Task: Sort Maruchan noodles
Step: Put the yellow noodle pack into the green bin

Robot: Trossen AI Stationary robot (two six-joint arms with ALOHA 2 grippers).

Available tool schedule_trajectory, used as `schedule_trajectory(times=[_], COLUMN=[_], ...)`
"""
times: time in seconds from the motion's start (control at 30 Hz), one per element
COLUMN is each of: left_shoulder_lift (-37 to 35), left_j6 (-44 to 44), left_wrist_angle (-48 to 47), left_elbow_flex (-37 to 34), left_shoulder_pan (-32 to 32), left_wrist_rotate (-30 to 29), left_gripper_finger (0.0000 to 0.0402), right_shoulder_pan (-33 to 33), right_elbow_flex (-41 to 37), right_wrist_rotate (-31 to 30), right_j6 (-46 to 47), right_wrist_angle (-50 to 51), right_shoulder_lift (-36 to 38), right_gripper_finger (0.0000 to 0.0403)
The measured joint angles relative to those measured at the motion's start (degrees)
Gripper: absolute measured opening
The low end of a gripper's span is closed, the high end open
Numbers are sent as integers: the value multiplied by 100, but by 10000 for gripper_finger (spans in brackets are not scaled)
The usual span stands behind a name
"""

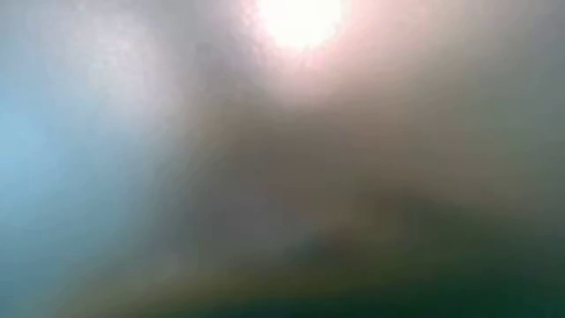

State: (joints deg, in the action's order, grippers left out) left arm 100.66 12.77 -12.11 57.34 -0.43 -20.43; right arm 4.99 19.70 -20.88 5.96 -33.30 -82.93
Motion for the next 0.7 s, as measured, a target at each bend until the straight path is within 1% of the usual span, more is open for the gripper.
schedule_trajectory(times=[0.07, 0.1, 0.3, 0.37, 0.47, 0.57, 0.63, 0.7], left_shoulder_lift=[-34, -52, -195, -231, -255, -255, -243, -225], left_j6=[20, -278, -3735, -4557, -5527, -6047, -6091, -6001], left_wrist_angle=[52, 26, -681, -1029, -1620, -1982, -1972, -1863], left_elbow_flex=[0, 0, 7, 72, 181, 203, 172, 108], left_shoulder_pan=[-2, -2, -68, -137, -233, -288, -291, -289], left_wrist_rotate=[-10, -28, -51, -92, -115, 92, 166, 38], left_gripper_finger=[199, 199, 199, 199, 199, 199, 199, 199], right_shoulder_pan=[0, 0, 2, 0, 1, 1, 0, 2], right_elbow_flex=[0, 0, 0, 0, 1, 0, 0, 0], right_wrist_rotate=[0, 0, 0, 0, 0, 0, 0, 0], right_j6=[0, 0, 0, 0, 0, 0, 0, 0], right_wrist_angle=[0, -2, 0, -2, -1, 0, 0, 0], right_shoulder_lift=[-1, 1, 1, 0, 1, -1, 1, 1], right_gripper_finger=[43, 43, 43, 43, 43, 43, 43, 43])
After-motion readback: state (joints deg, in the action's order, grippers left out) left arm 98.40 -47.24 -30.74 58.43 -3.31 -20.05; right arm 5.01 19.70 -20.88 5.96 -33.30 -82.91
